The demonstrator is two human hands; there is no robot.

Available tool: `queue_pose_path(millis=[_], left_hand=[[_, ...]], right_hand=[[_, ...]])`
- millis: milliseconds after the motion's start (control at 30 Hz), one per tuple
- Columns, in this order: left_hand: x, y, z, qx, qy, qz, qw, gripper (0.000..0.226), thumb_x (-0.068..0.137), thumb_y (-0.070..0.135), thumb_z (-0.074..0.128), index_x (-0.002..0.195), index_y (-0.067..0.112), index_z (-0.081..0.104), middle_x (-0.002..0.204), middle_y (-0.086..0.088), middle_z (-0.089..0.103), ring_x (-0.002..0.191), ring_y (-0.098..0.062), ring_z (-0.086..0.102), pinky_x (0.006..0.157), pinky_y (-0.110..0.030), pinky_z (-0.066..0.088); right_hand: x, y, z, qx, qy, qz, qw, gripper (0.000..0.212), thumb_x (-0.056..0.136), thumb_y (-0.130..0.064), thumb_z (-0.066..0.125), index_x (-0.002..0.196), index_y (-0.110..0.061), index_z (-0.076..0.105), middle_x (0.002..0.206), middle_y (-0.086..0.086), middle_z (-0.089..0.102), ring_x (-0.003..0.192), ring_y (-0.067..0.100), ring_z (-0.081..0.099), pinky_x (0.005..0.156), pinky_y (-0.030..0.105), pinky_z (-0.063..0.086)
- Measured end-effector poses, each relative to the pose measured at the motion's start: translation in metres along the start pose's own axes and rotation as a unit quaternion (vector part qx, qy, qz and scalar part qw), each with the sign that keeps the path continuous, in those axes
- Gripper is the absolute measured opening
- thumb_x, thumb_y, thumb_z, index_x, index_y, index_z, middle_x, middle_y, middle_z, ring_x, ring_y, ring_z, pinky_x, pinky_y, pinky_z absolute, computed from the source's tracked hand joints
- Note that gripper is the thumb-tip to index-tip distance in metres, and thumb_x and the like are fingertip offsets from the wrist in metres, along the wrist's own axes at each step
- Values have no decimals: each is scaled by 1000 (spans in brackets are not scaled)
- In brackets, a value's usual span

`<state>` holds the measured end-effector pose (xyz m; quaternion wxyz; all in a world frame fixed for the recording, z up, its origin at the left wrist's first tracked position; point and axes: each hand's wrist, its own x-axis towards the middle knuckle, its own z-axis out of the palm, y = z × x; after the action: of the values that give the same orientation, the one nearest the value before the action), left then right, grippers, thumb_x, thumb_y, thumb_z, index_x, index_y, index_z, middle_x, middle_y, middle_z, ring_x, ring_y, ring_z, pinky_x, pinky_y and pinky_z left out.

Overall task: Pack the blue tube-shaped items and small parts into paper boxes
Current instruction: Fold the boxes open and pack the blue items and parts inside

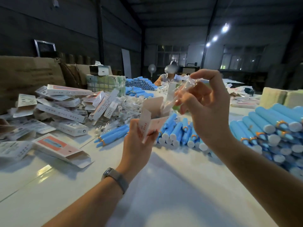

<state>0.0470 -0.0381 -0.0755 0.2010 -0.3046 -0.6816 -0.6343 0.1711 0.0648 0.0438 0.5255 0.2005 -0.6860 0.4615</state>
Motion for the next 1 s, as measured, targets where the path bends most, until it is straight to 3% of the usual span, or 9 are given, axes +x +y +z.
queue_pose_path(millis=[100,200,300,367,500,667,867,933,1000], left_hand=[[-9,10,3,-10,-37,6,999,35,82,33,74,93,43,43,87,31,63,72,2,60,57,-12,44],[-18,19,10,-25,-54,6,998,32,77,40,69,95,40,43,88,29,64,74,0,62,59,-17,48],[-23,23,14,-30,-65,-4,997,35,81,29,77,95,38,46,90,19,66,75,-7,64,68,-41,57],[-23,23,13,-31,-66,-12,997,36,81,27,78,95,37,47,90,16,66,76,-11,64,69,-50,57],[-23,24,14,-24,-62,1,998,34,74,40,72,95,39,46,89,22,65,75,-7,63,65,-43,57],[-26,23,16,-30,-73,-3,997,34,71,47,71,92,40,45,89,18,65,71,-8,63,67,-48,56],[-27,24,18,-86,-99,-13,991,38,66,50,71,95,43,48,90,12,68,80,-18,69,72,-55,58],[-26,25,17,-101,-113,-5,988,39,67,49,72,97,50,47,92,12,69,82,-18,71,75,-55,59],[-28,29,14,-126,-129,19,983,43,73,48,70,106,54,43,96,12,70,87,-15,71,77,-50,59]], right_hand=[[-7,-3,-5,-94,-21,-14,995,34,83,0,66,101,-25,51,78,9,66,69,19,67,58,39,56],[-16,0,-16,-200,-34,-40,979,33,84,-6,69,103,-28,51,84,-1,66,77,15,66,61,35,54],[-22,4,-24,-249,-50,-68,965,32,85,-8,70,103,-28,52,90,-3,66,83,11,65,63,25,50],[-24,7,-26,-257,-60,-70,962,29,85,-6,72,102,-24,57,90,-4,67,86,14,65,65,22,47],[-25,12,-27,-324,-70,-113,937,12,85,-14,72,96,-9,68,95,-5,65,86,15,55,74,20,39],[-28,14,-31,-432,-146,-97,884,31,94,-36,57,86,-12,74,117,8,57,106,28,49,84,31,38],[-21,7,-34,-437,-286,50,851,55,92,-62,26,118,-41,69,119,-4,52,109,20,47,86,40,45],[-18,7,-36,-406,-294,67,863,48,93,-58,34,119,-38,68,114,-6,53,102,15,52,82,41,48],[-18,8,-37,-330,-281,56,899,35,92,-43,50,119,-27,67,107,-6,57,95,13,56,78,34,51]])
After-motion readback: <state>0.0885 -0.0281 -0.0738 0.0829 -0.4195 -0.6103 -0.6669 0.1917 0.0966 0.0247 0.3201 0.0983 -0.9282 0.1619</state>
